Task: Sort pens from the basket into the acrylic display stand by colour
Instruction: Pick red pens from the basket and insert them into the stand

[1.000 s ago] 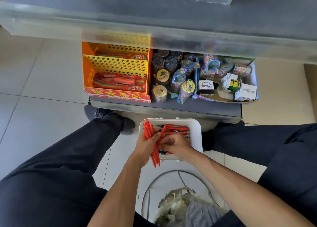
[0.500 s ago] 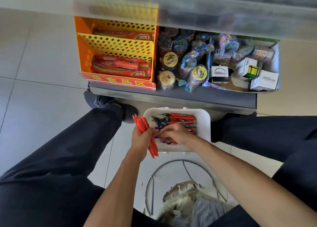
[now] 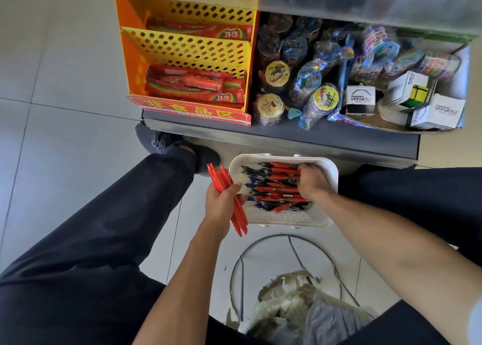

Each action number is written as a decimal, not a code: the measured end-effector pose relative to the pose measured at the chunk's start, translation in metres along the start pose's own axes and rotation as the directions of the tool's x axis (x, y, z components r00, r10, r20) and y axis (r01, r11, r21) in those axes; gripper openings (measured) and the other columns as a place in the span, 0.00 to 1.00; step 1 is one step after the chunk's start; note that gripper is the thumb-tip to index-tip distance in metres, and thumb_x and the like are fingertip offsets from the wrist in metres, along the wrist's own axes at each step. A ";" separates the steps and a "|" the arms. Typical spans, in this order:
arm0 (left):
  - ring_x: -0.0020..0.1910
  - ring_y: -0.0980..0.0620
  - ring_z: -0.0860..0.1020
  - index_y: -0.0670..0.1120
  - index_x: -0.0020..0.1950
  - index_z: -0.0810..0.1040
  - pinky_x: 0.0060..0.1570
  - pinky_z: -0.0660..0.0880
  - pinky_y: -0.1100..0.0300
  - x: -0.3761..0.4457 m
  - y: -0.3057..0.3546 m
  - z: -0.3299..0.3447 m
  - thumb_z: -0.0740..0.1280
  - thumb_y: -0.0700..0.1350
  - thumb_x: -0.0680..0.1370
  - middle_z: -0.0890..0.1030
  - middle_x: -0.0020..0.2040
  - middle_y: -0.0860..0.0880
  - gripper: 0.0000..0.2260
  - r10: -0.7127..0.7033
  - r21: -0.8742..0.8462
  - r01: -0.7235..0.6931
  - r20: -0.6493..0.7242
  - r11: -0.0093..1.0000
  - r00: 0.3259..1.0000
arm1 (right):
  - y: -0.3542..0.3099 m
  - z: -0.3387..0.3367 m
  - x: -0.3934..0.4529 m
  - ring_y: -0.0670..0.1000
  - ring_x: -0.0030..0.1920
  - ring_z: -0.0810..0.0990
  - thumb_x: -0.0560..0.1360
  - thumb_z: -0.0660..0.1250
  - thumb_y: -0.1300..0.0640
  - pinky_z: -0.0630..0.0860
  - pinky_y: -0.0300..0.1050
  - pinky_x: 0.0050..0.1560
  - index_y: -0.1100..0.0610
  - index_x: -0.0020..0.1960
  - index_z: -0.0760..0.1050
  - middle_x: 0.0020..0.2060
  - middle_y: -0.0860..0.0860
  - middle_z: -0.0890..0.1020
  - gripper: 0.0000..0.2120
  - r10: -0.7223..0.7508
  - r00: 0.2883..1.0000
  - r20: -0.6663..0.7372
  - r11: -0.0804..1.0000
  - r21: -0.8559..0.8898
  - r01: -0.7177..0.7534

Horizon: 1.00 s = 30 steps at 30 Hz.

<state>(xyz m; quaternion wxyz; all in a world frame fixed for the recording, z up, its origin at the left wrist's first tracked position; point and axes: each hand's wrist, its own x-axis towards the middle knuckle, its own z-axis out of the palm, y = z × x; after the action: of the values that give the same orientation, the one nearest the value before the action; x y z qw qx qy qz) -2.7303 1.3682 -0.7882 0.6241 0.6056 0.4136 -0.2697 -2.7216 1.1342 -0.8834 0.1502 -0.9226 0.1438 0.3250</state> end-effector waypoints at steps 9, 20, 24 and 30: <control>0.42 0.45 0.79 0.40 0.57 0.76 0.52 0.83 0.48 -0.001 -0.002 0.001 0.68 0.36 0.80 0.79 0.45 0.40 0.06 0.000 0.070 -0.004 0.059 0.998 0.998 | -0.001 0.009 -0.019 0.55 0.52 0.77 0.79 0.58 0.61 0.71 0.45 0.52 0.53 0.46 0.73 0.52 0.53 0.81 0.07 -0.075 0.987 0.138 0.997 -0.018 0.079; 0.37 0.48 0.77 0.42 0.53 0.76 0.45 0.81 0.52 -0.007 -0.001 0.005 0.67 0.35 0.79 0.77 0.40 0.43 0.05 0.054 0.080 -0.058 0.049 0.995 0.997 | 0.003 0.014 -0.053 0.50 0.43 0.79 0.67 0.81 0.55 0.70 0.43 0.41 0.52 0.42 0.81 0.40 0.46 0.80 0.10 -0.108 0.953 0.282 0.994 0.057 0.096; 0.34 0.49 0.76 0.42 0.52 0.76 0.41 0.80 0.54 -0.012 0.000 0.008 0.68 0.35 0.79 0.76 0.38 0.43 0.04 0.066 0.076 -0.069 0.048 0.995 0.997 | 0.004 -0.001 -0.058 0.49 0.38 0.77 0.62 0.85 0.52 0.66 0.41 0.33 0.52 0.33 0.72 0.35 0.46 0.77 0.20 -0.101 0.971 0.215 0.993 0.089 0.084; 0.30 0.50 0.75 0.41 0.53 0.77 0.40 0.81 0.52 -0.017 0.002 0.014 0.69 0.38 0.79 0.75 0.35 0.43 0.05 0.086 0.103 -0.086 0.007 0.991 0.996 | -0.006 -0.026 -0.070 0.46 0.39 0.78 0.68 0.82 0.56 0.68 0.36 0.39 0.52 0.38 0.81 0.36 0.46 0.81 0.09 -0.186 0.960 0.210 0.923 0.374 0.097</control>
<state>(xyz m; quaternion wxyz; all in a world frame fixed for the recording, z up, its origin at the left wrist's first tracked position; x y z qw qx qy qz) -2.7349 1.3516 -0.7741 0.6035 0.6539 0.3719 -0.2642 -2.7575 1.1416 -0.8176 0.3560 -0.8411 0.1140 0.3909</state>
